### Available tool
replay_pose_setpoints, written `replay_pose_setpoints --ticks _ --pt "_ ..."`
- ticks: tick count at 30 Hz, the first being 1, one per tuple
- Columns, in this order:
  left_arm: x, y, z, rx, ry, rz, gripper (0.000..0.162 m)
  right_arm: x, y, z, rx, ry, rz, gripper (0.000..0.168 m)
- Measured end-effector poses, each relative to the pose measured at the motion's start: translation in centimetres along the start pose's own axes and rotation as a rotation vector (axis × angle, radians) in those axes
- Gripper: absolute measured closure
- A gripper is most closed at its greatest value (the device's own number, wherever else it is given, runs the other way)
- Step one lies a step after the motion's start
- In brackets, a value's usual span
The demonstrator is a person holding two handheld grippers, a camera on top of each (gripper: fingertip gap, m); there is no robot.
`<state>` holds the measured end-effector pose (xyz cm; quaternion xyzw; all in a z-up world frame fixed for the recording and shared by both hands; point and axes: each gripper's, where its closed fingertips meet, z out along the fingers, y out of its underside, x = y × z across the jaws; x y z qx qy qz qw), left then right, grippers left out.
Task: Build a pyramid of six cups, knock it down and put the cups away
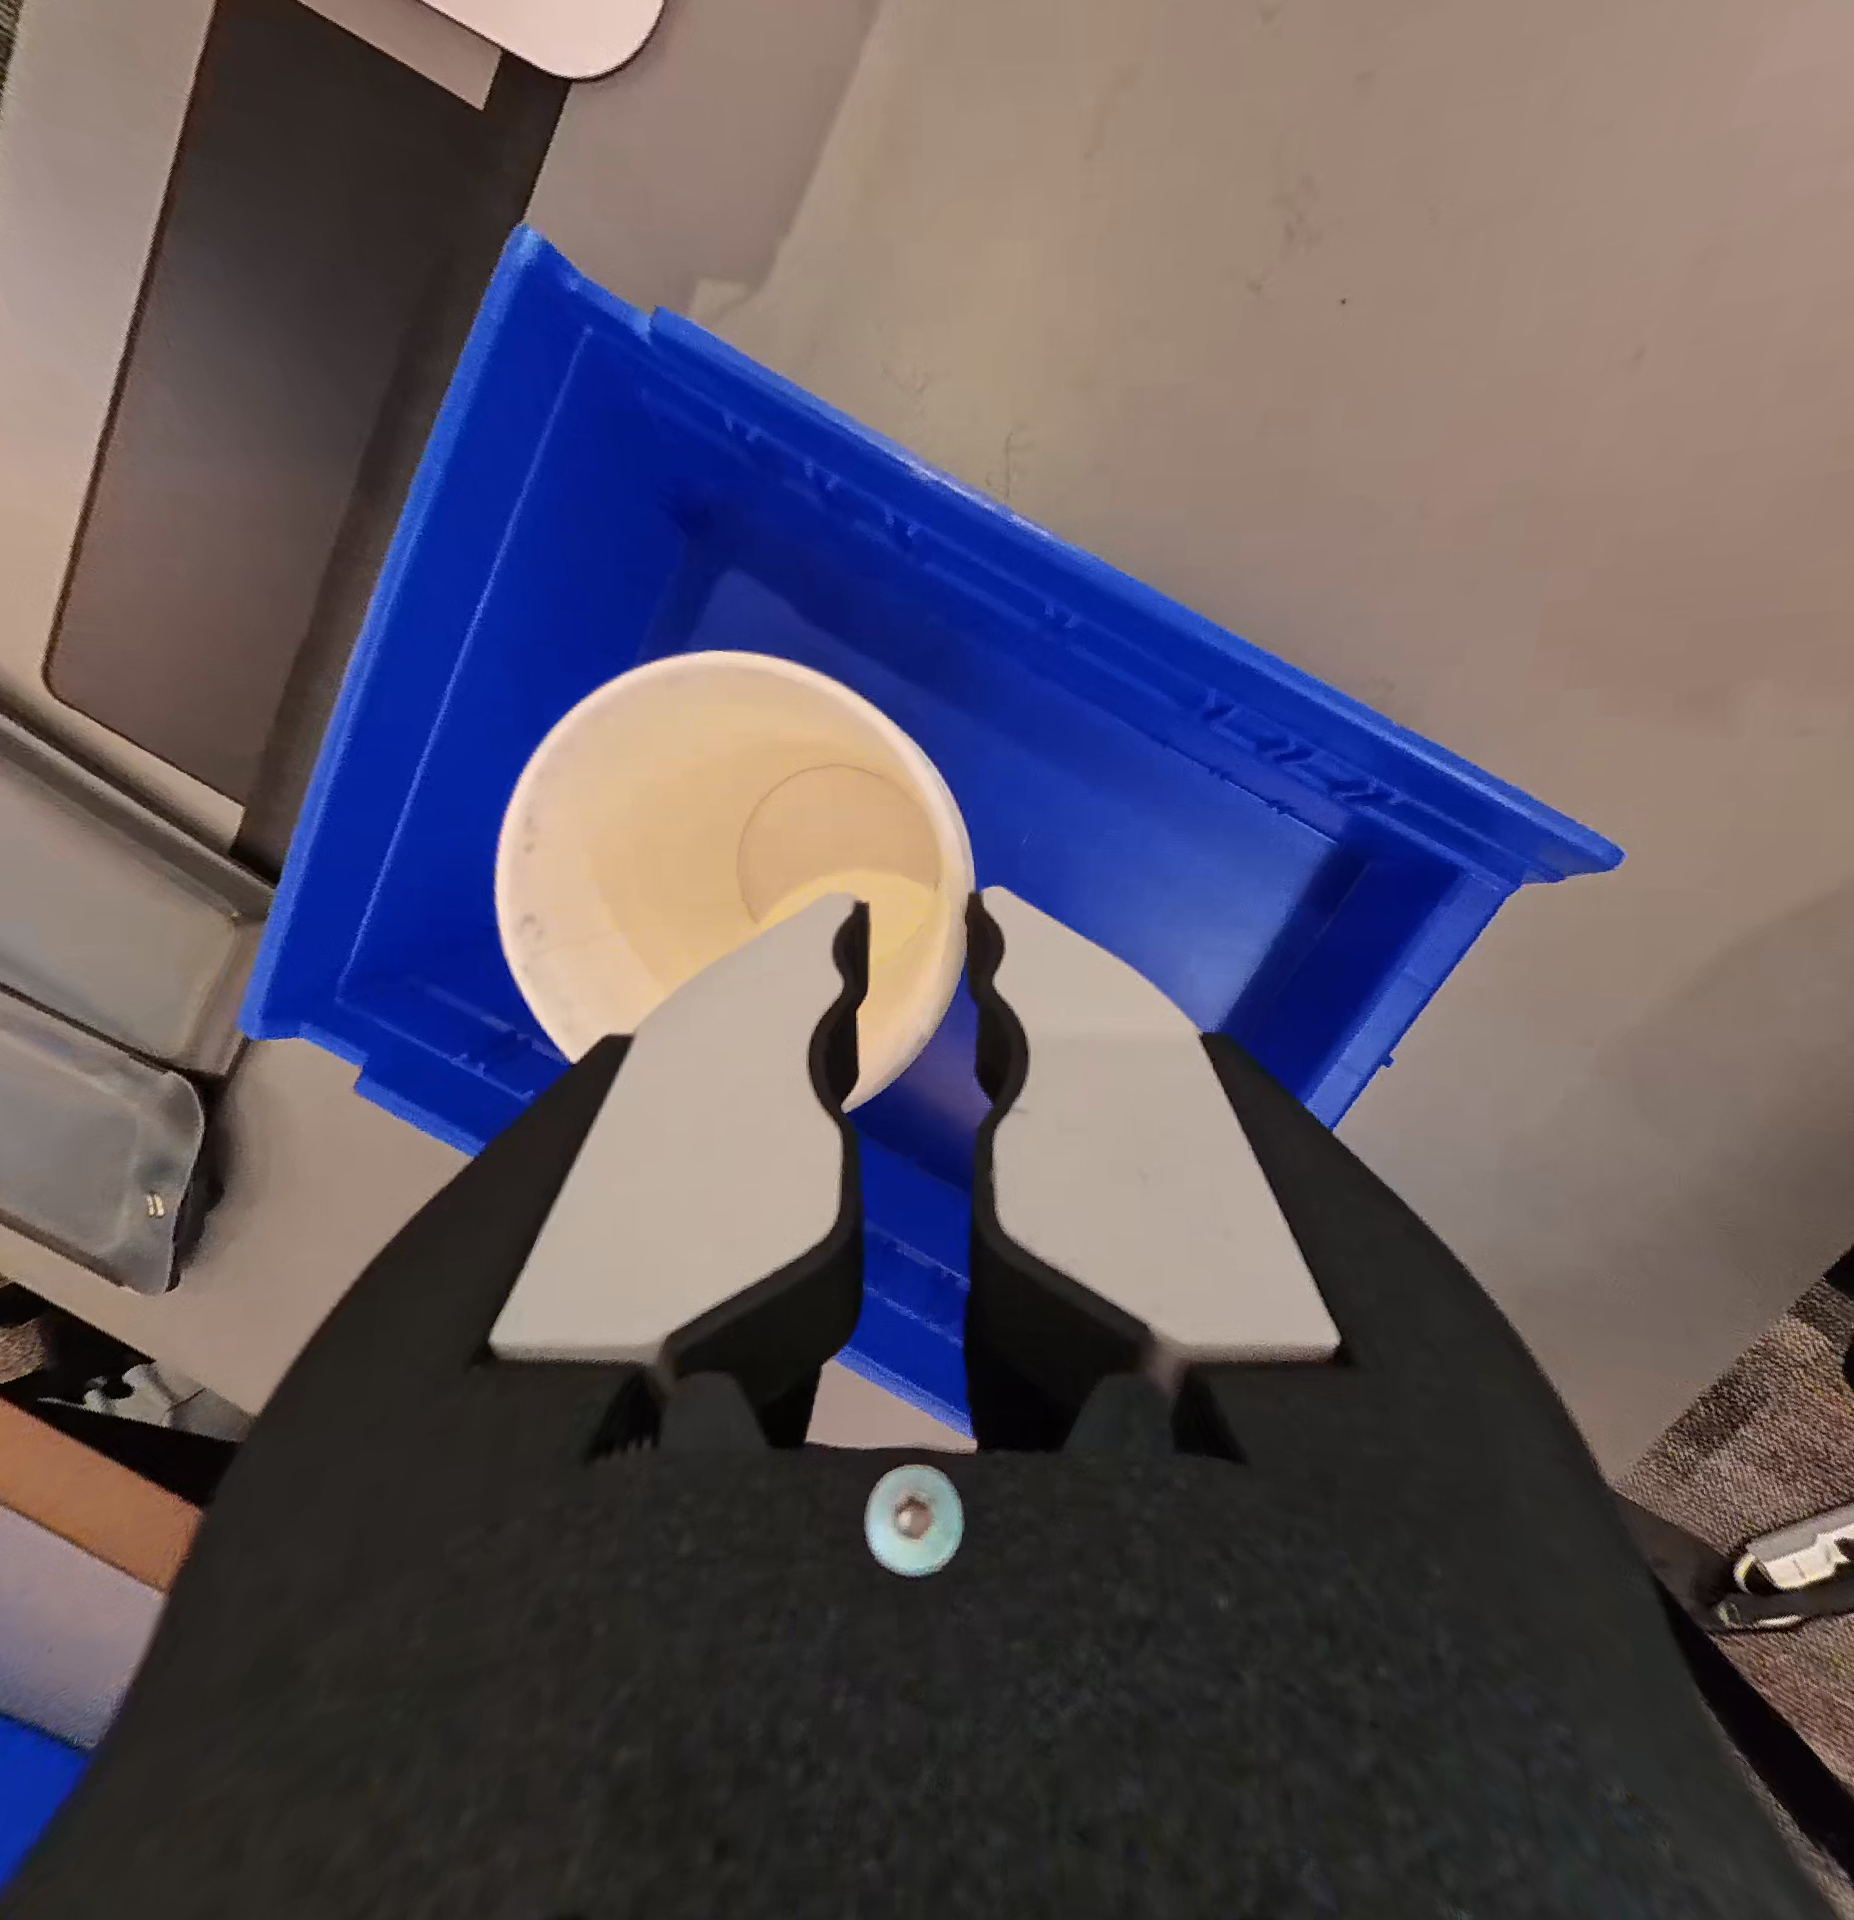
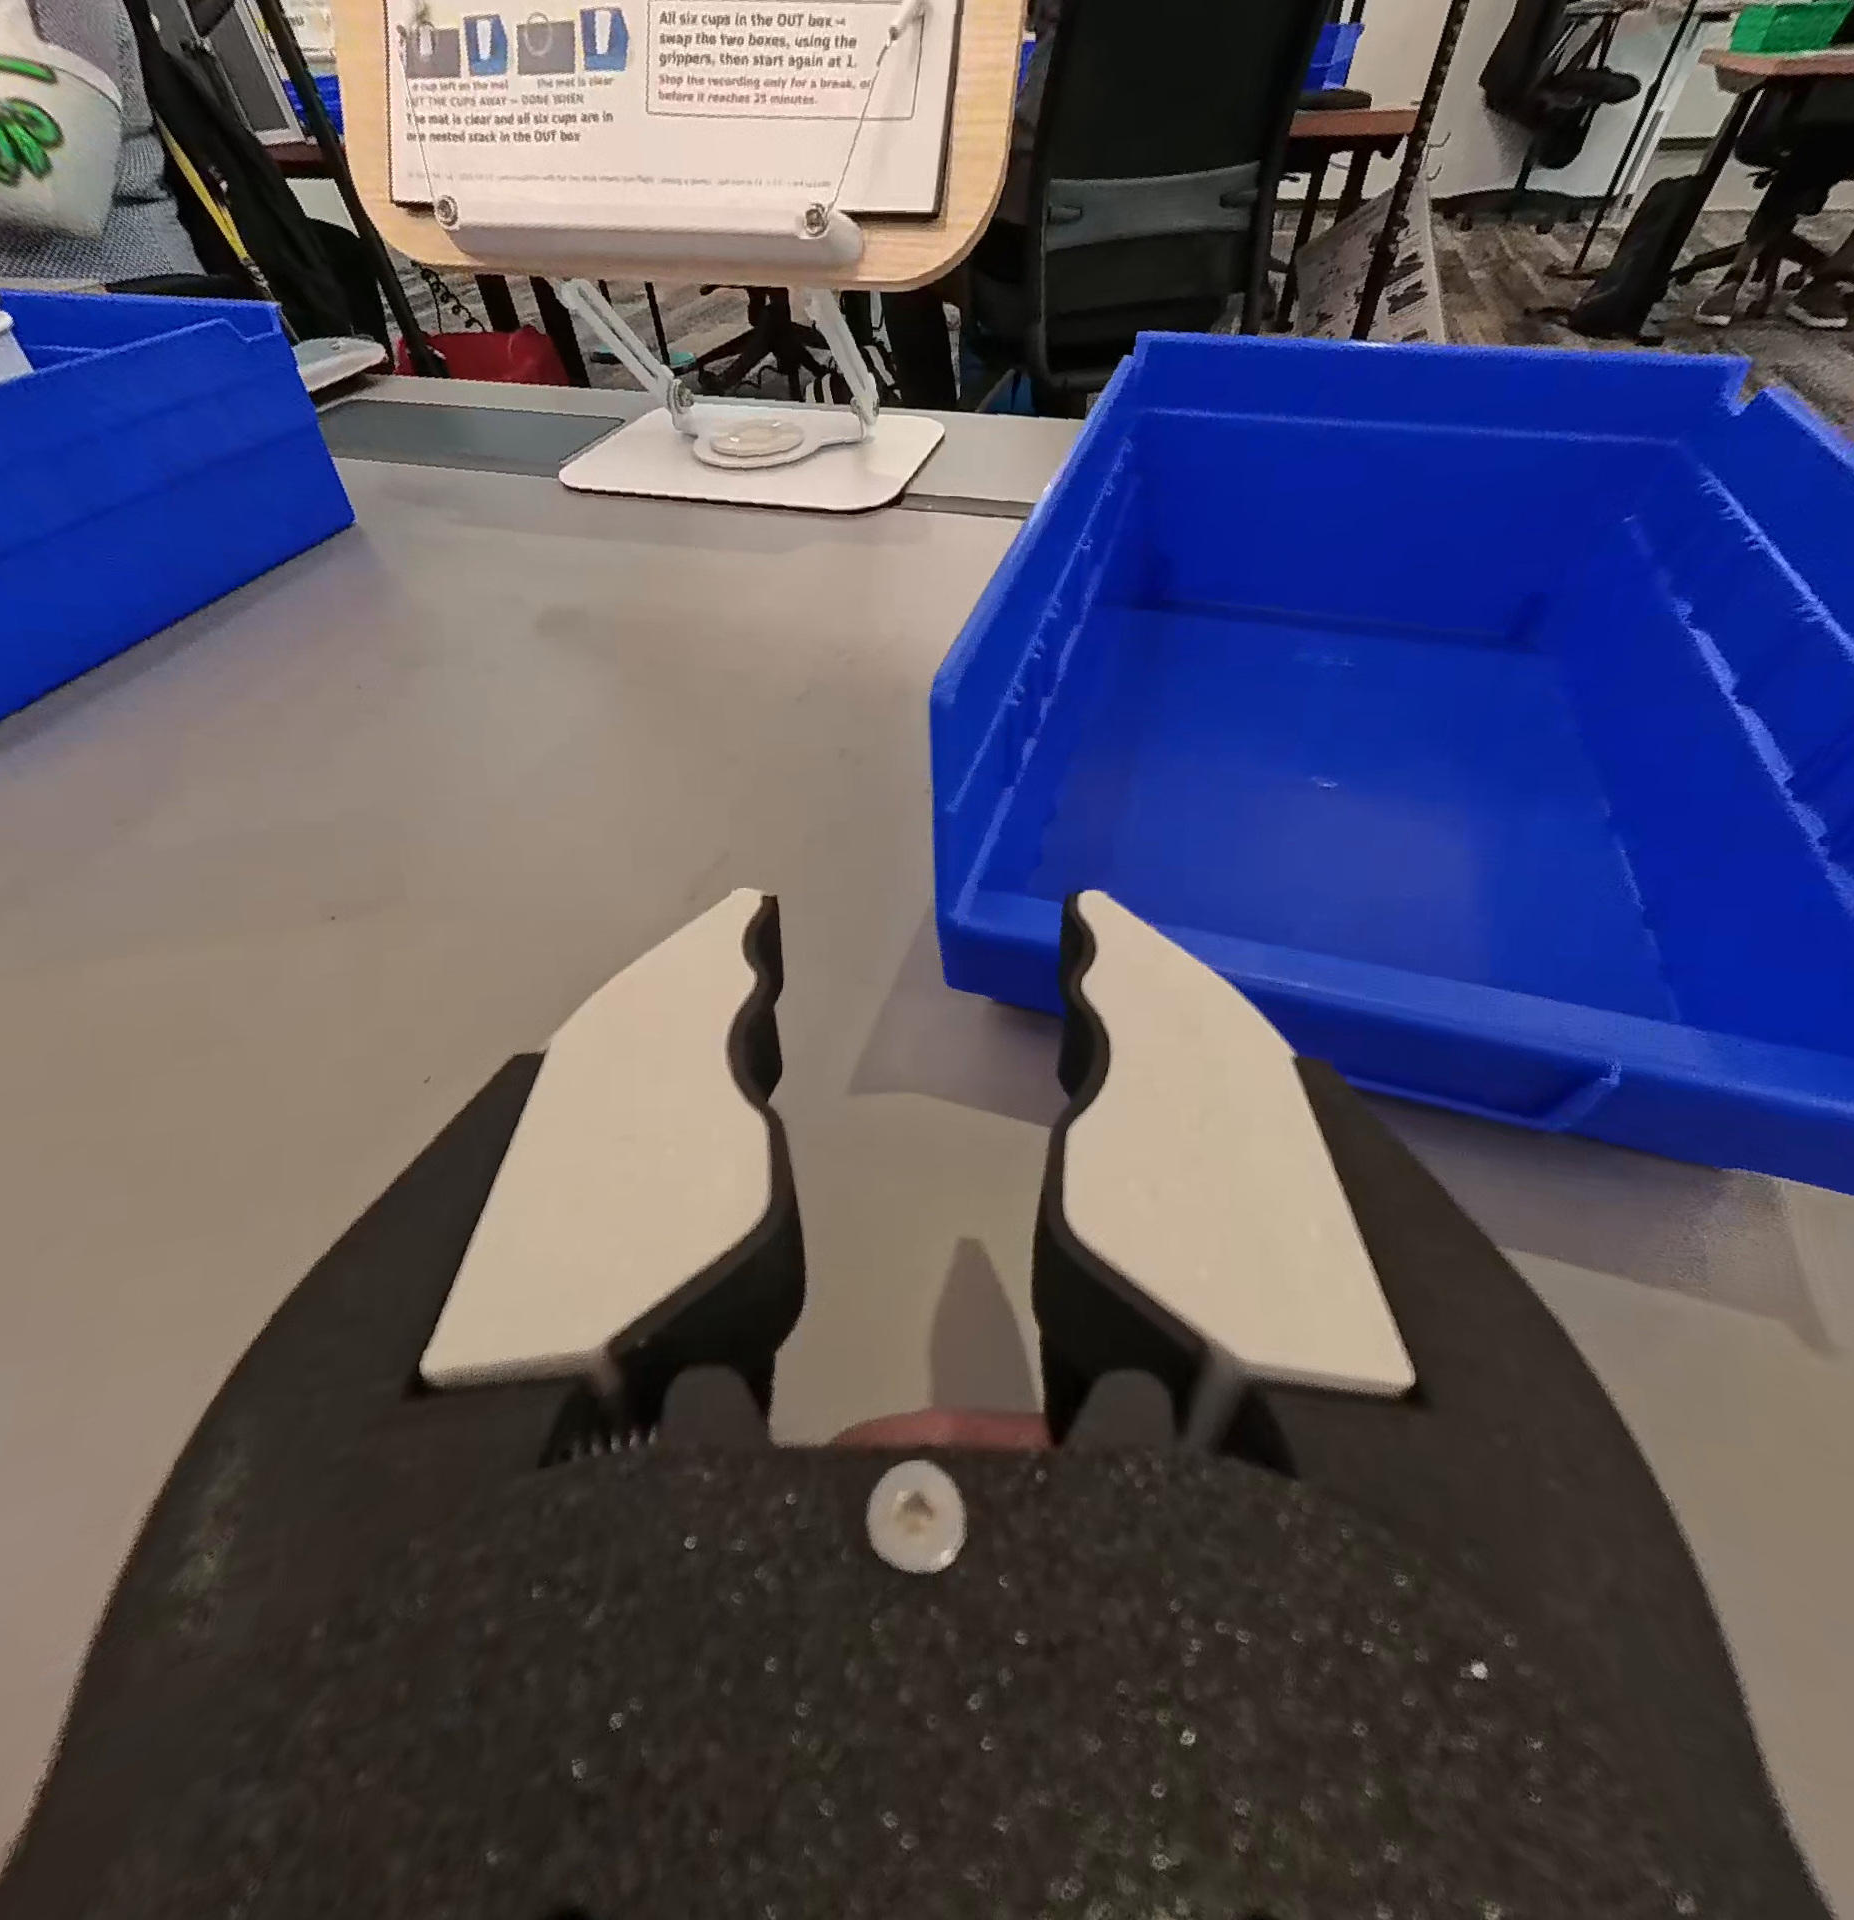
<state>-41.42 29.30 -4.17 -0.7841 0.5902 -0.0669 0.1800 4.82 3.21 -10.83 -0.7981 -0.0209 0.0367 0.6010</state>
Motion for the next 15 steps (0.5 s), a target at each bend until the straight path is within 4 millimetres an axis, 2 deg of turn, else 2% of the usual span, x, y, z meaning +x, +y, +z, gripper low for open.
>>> replay_pose_setpoints --ticks 9,12,15 --pt "-0.11 0.31 0.61 -0.055 -0.011 0.016 0.138 -0.10 0.20 0.03 -0.013 -0.003 -0.008 0.119" --pt "-0.13 0.03 0.60 -0.038 0.002 0.018 0.158 -0.10 0.12 0.01 -0.011 -0.005 -0.002 0.120" --pt "-0.18 0.01 0.34 -0.042 0.006 0.016 0.159 -0.36 0.04 0.17 -0.006 -0.016 0.006 0.121"
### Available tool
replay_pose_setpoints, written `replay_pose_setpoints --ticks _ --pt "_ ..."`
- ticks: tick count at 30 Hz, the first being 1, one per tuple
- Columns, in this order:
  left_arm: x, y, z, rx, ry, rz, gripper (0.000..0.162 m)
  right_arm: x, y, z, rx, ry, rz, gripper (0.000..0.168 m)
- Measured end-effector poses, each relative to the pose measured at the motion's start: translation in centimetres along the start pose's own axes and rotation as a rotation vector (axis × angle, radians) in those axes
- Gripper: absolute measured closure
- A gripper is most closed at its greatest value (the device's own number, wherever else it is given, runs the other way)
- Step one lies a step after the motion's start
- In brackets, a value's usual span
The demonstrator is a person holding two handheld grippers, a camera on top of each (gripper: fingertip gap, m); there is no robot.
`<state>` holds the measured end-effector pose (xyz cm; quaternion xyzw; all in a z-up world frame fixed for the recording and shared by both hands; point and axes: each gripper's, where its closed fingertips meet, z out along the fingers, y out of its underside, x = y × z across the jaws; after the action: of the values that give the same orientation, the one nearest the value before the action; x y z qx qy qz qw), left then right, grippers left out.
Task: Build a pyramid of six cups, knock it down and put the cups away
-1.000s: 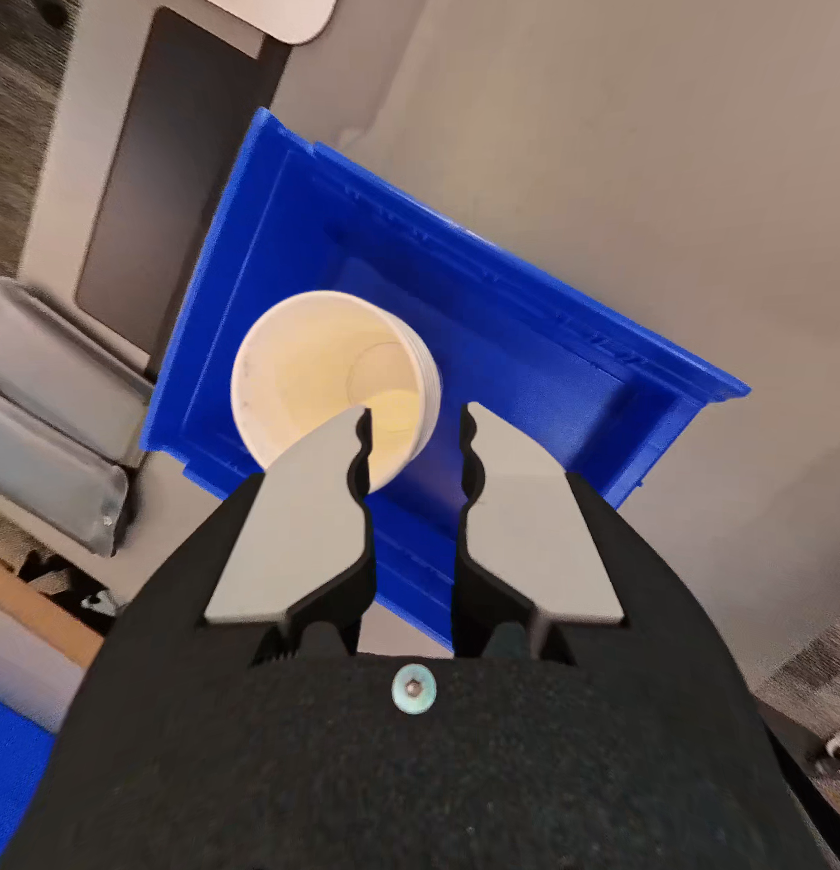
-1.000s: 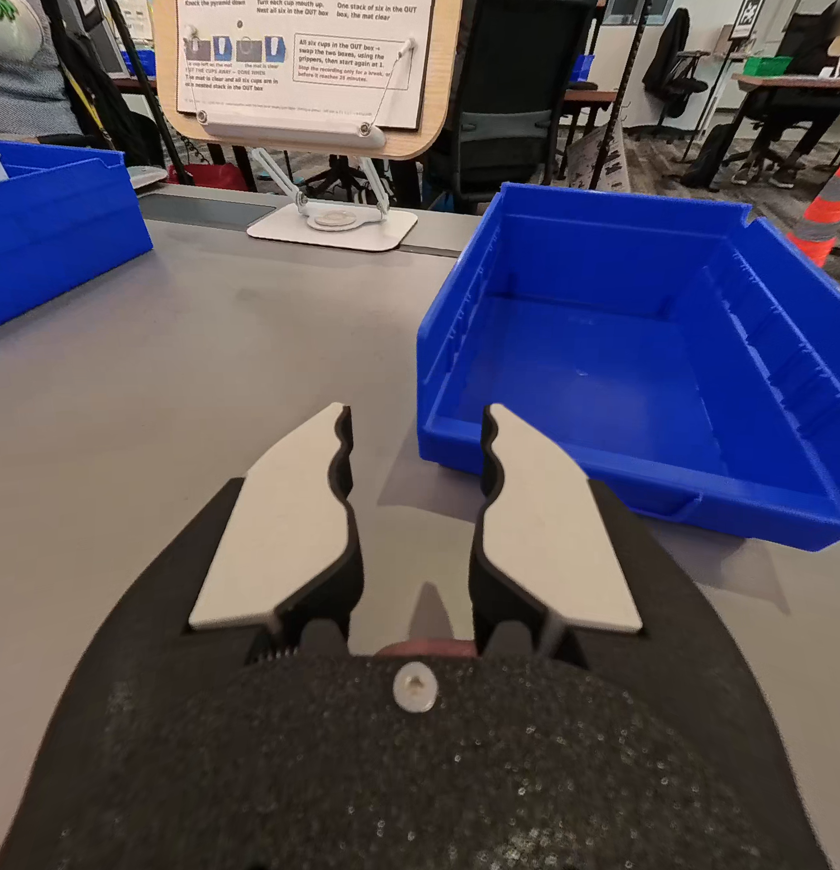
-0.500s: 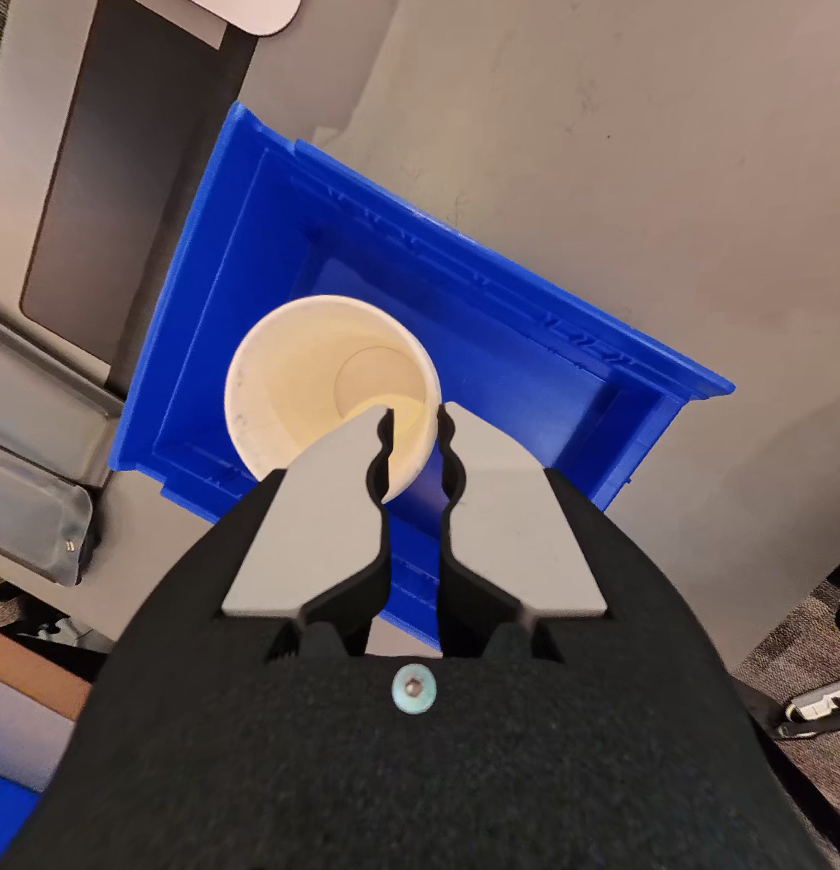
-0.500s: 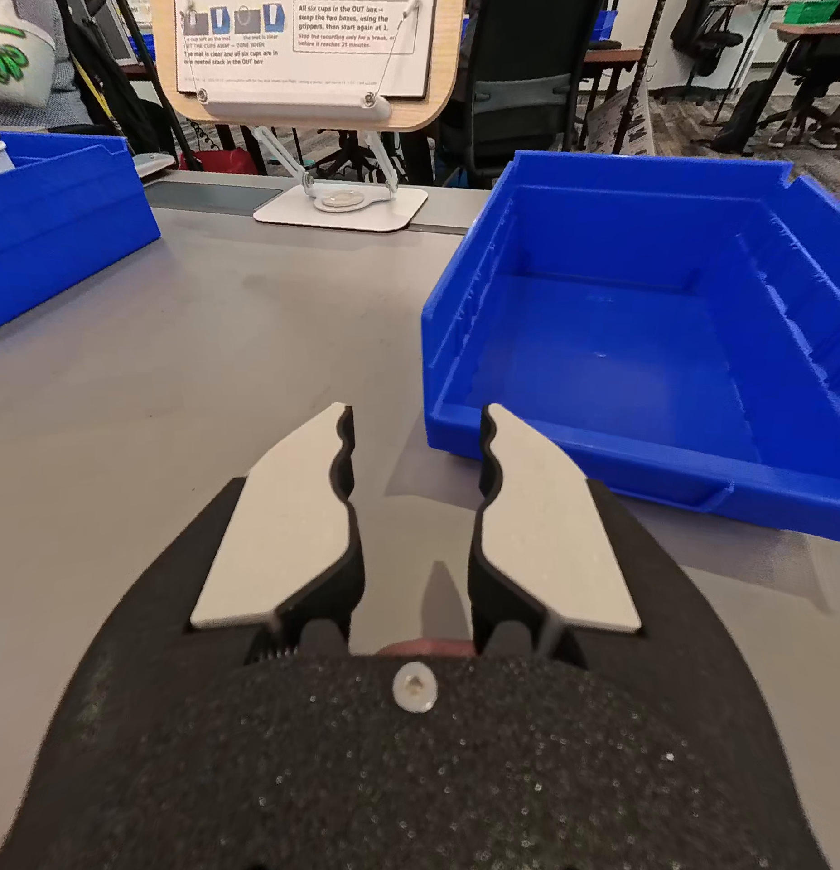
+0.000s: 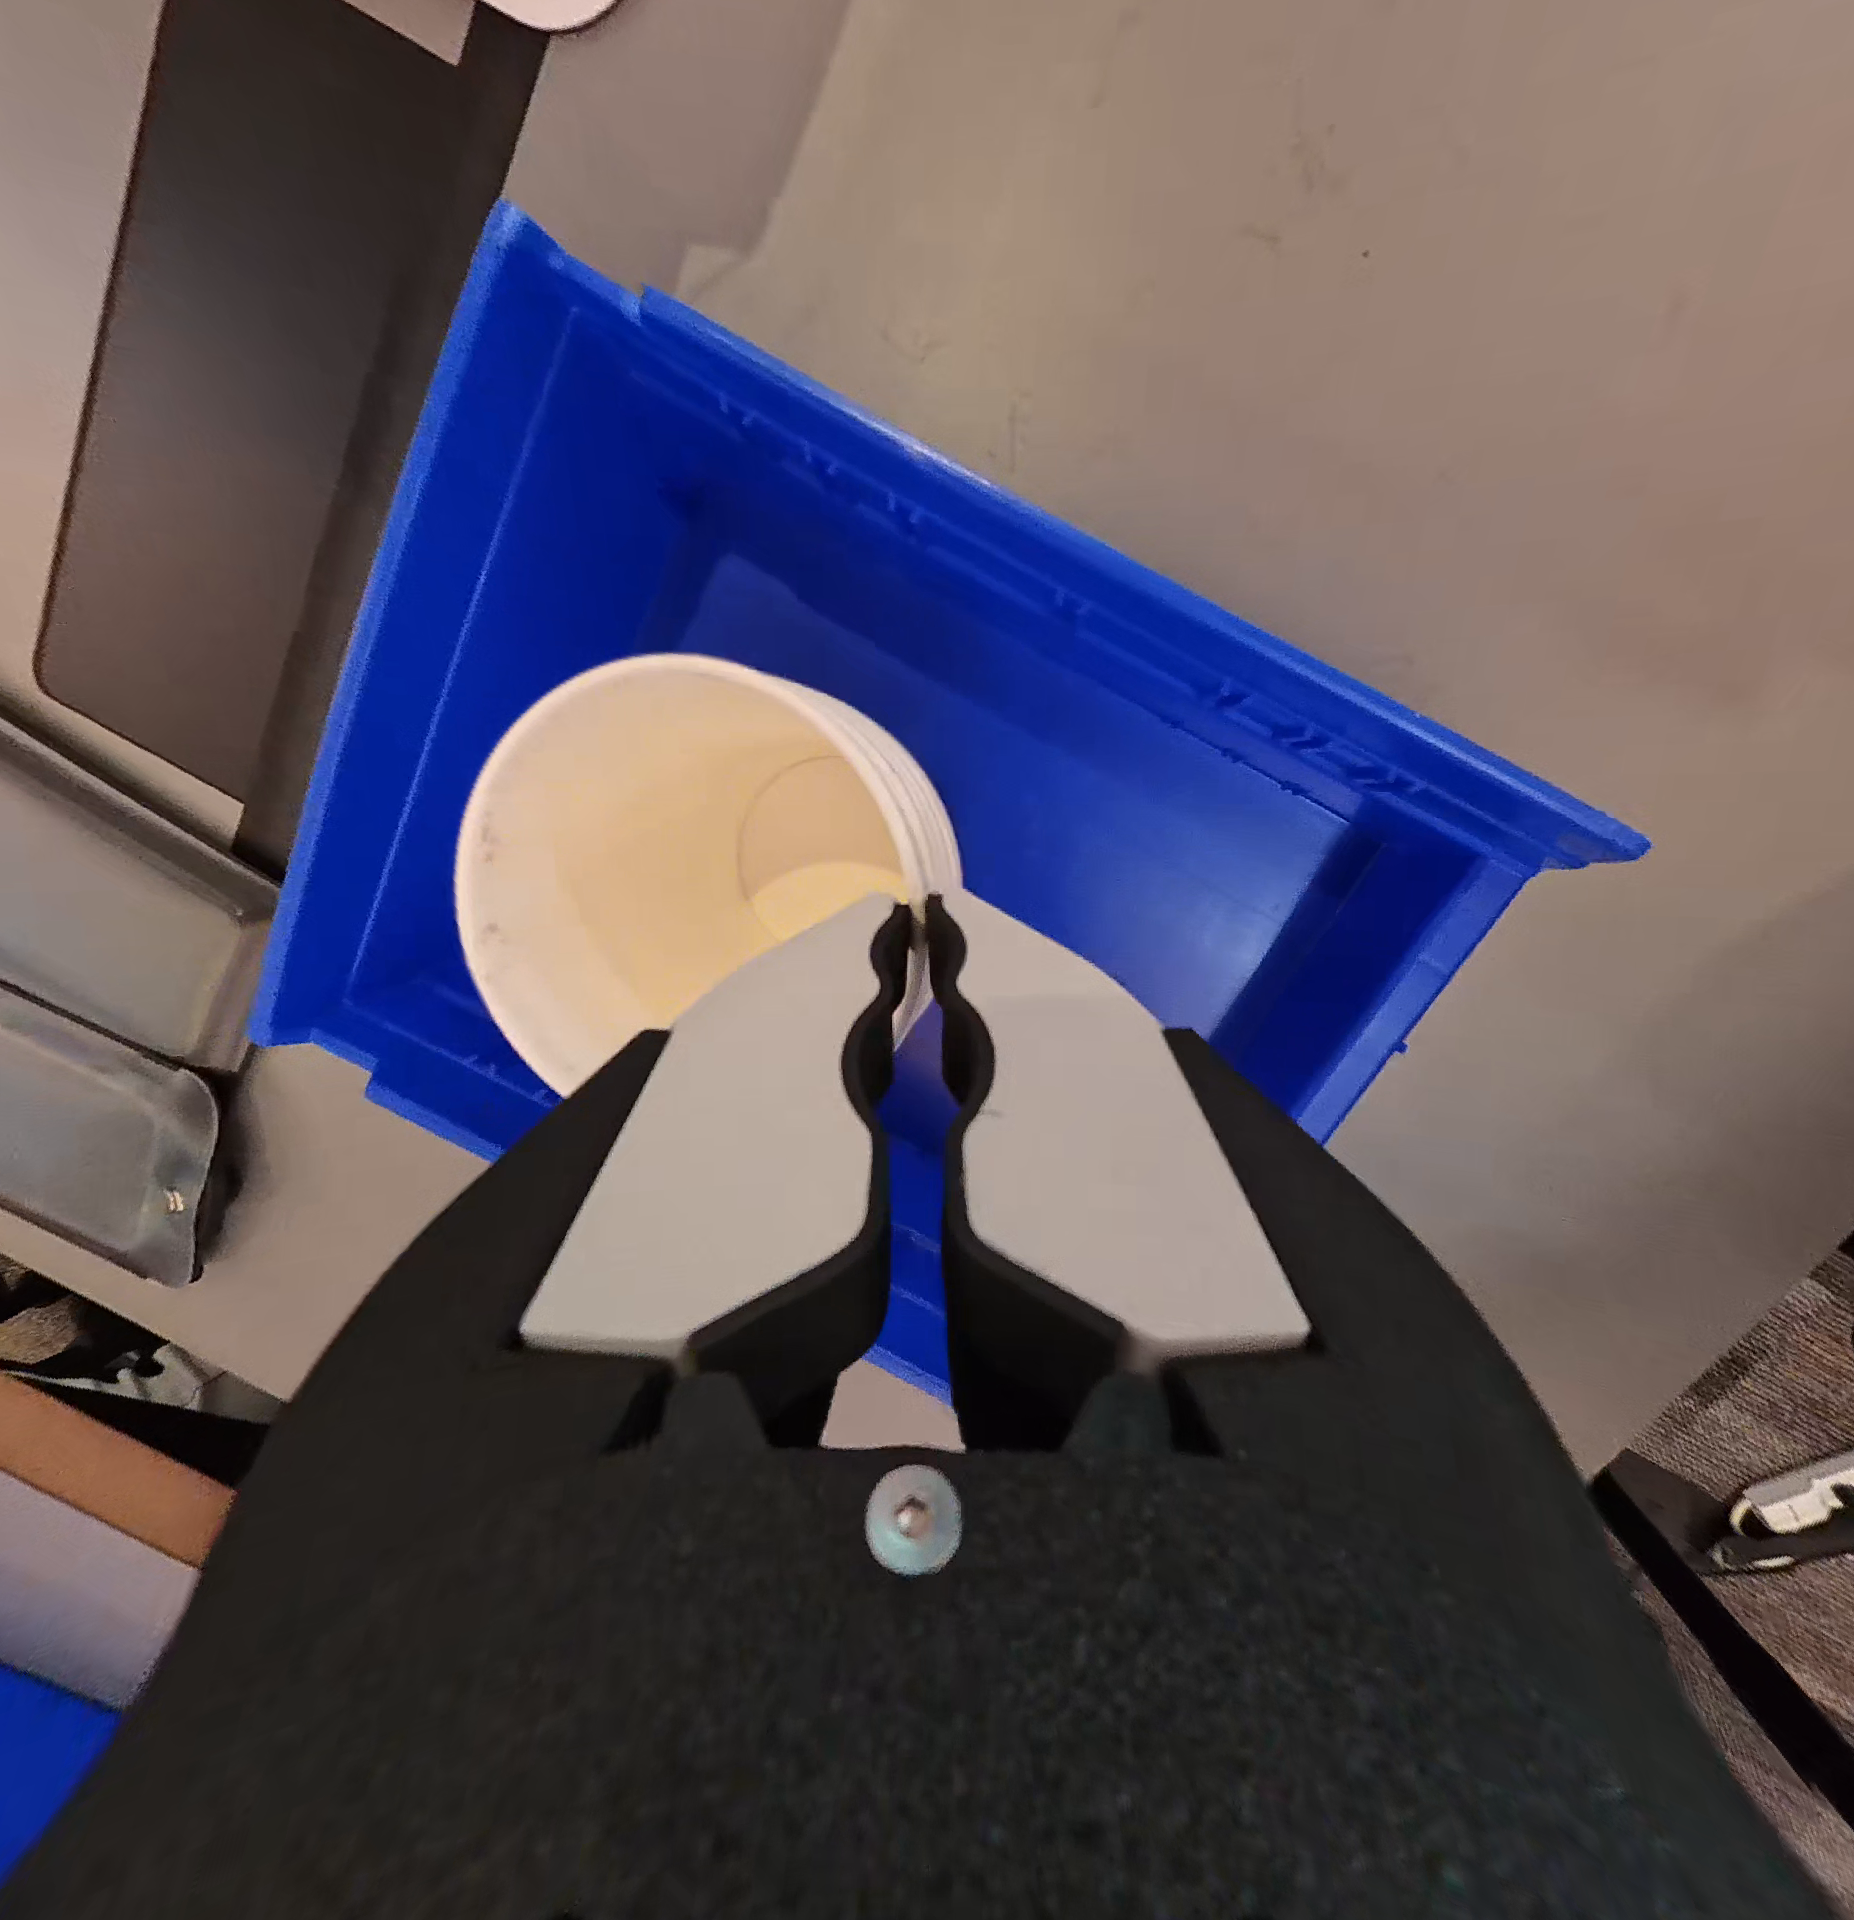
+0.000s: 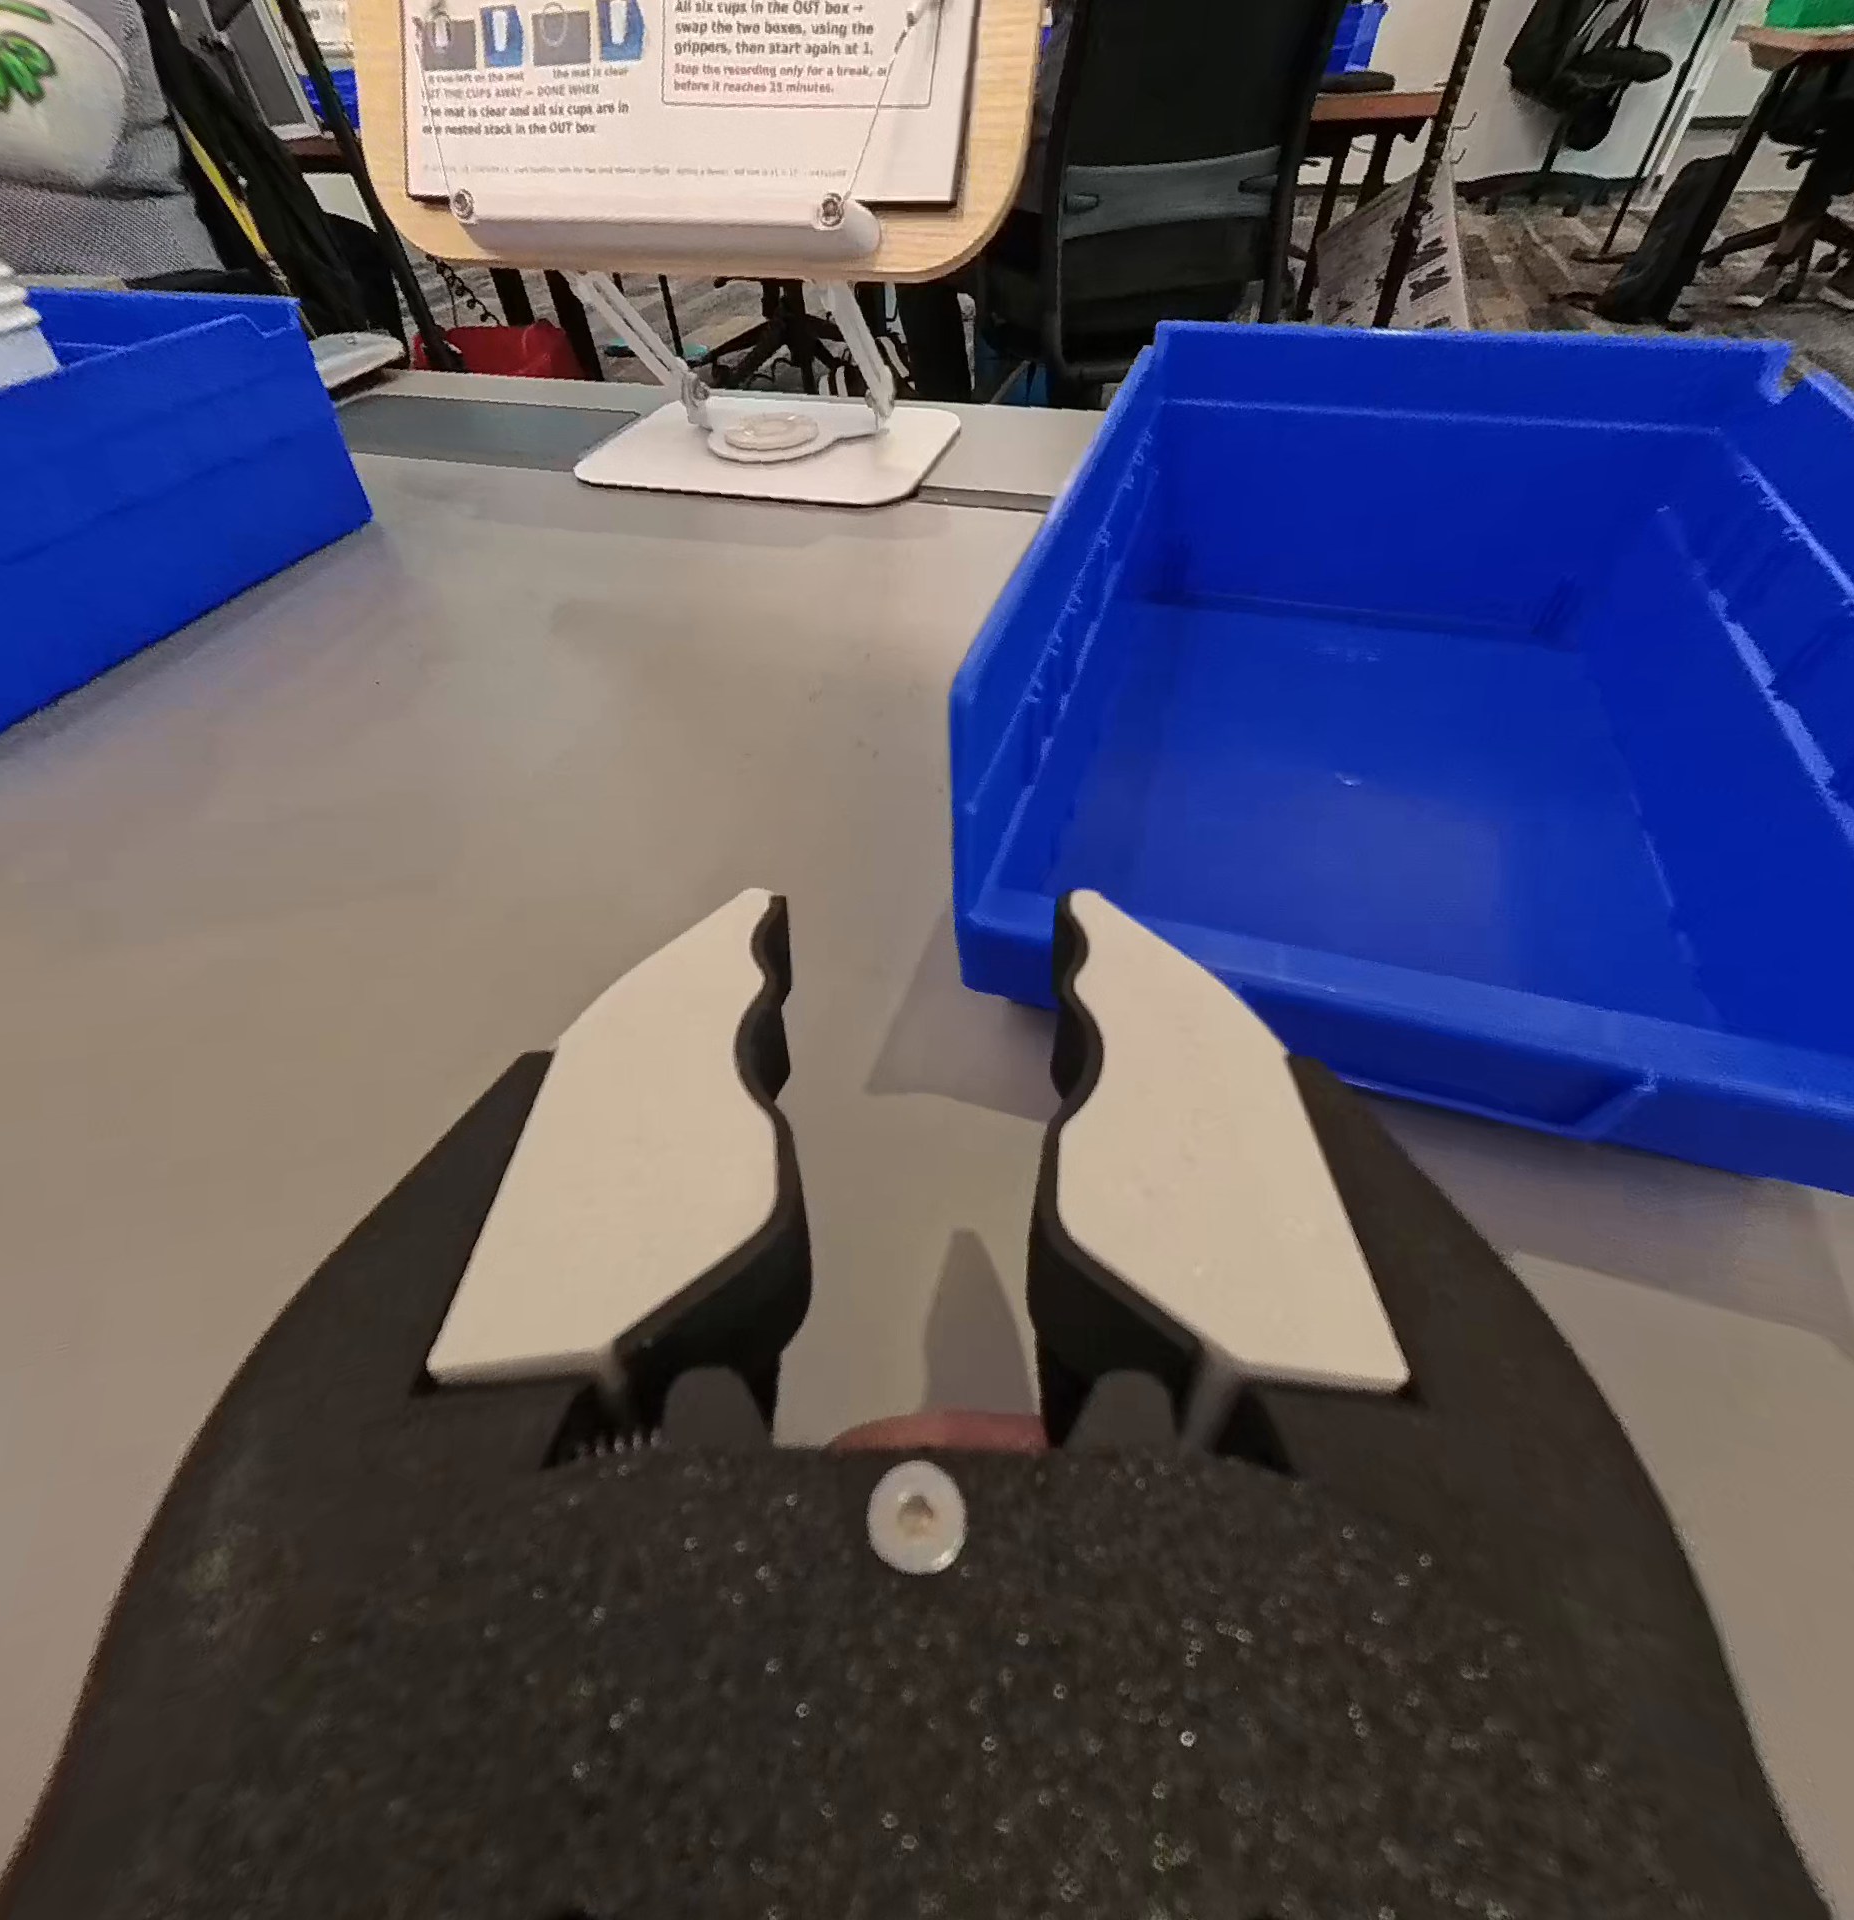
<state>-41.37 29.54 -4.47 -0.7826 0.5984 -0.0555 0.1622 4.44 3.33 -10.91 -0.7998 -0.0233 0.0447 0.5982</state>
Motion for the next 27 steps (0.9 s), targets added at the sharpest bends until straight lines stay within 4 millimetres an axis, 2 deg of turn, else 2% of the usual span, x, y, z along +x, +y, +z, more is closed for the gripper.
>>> replay_pose_setpoints --ticks 4,7,11,14,17,20,23,27 --pt "-0.3 -0.1 -0.6 -0.002 -0.017 0.007 0.159 -2.3 -0.9 0.9 0.017 -0.080 -0.024 0.123" --pt "-0.7 -0.9 -2.2 0.029 -0.049 0.009 0.160 -6.0 -2.0 2.1 0.034 -0.212 -0.060 0.123" --pt "-1.3 -2.6 -6.5 0.098 -0.128 0.026 0.159 -12.5 -2.7 3.6 0.022 -0.503 -0.056 0.119" --pt "-0.9 -5.2 -10.6 0.220 -0.175 0.038 0.159 -15.9 -4.1 4.7 0.045 -0.696 0.003 0.114" --pt "1.3 -9.0 -14.0 0.403 -0.164 0.061 0.160 -18.2 -6.6 6.3 0.085 -0.856 0.154 0.106" --pt "4.6 -13.3 -16.1 0.594 -0.126 0.087 0.160 -19.3 -9.8 8.3 0.160 -0.967 0.383 0.089" --pt "8.6 -17.0 -16.5 0.752 -0.043 0.111 0.160 -19.4 -12.7 10.3 0.224 -1.035 0.590 0.077" --pt "14.0 -21.2 -15.5 0.933 0.102 0.130 0.160 -18.7 -15.3 11.3 0.285 -1.122 0.784 0.073"
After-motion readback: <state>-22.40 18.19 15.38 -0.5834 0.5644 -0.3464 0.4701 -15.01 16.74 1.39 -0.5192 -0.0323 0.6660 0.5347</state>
